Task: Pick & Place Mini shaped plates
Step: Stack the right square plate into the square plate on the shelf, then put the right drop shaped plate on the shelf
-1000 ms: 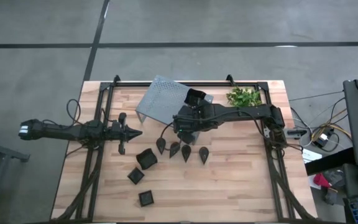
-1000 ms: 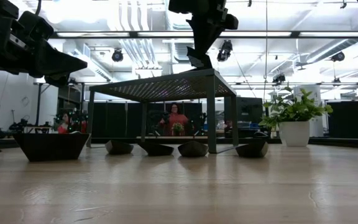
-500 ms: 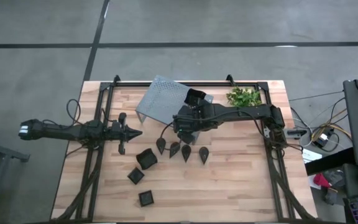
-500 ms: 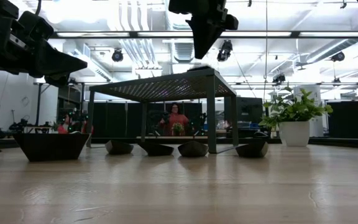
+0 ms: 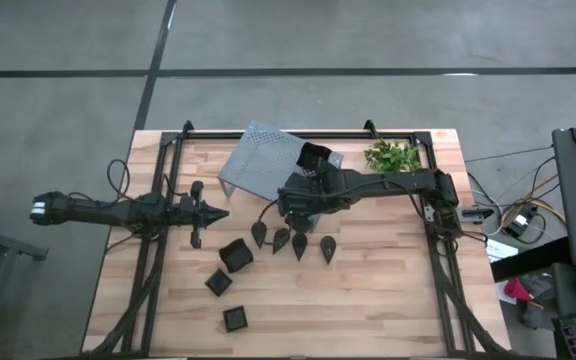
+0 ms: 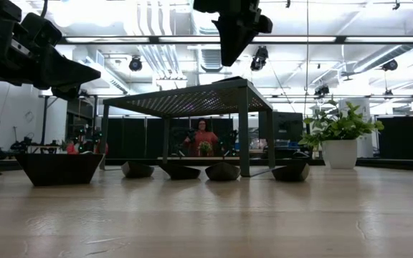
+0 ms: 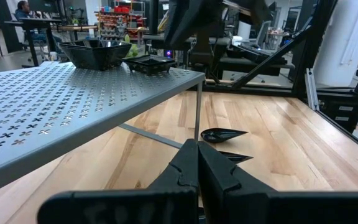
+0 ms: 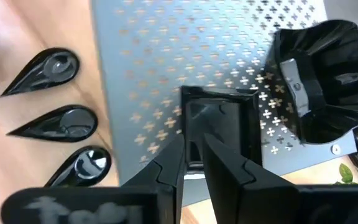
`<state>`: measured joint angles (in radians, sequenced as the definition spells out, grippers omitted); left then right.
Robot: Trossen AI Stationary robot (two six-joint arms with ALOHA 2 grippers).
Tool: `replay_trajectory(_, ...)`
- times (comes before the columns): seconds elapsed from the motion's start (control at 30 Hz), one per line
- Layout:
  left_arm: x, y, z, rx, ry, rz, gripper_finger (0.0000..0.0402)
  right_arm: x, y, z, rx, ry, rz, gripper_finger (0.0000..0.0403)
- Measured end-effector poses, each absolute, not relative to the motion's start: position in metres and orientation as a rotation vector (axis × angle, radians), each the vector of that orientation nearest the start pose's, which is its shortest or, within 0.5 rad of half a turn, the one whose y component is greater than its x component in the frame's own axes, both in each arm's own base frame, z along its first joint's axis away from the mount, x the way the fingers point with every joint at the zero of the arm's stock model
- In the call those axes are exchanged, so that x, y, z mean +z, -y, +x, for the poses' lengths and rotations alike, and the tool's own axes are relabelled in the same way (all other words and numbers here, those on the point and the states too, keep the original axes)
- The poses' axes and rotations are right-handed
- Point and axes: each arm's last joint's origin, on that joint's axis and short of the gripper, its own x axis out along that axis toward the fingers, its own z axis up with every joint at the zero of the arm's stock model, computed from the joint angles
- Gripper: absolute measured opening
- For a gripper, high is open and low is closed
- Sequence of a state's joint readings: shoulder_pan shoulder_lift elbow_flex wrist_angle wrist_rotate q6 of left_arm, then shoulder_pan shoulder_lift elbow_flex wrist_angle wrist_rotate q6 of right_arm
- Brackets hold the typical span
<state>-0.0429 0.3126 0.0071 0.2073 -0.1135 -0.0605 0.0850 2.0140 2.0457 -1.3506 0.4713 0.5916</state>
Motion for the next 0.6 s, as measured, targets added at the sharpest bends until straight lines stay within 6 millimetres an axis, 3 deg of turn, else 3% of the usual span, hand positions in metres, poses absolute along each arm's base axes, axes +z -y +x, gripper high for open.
replay_trajectory(0.43, 0.159, 0.002, 0.117, 0.074, -0.096, -0.053, 0.0, 0.319, -0.075, 0.394, -0.564, -1.103, 0.069, 0.0057)
replay_trajectory(0.6, 0.159, 0.002, 0.117, 0.074, -0.095, -0.053, 0.0, 0.321, -0.102, 0.394, -0.46, -1.049, -0.038, 0.0057)
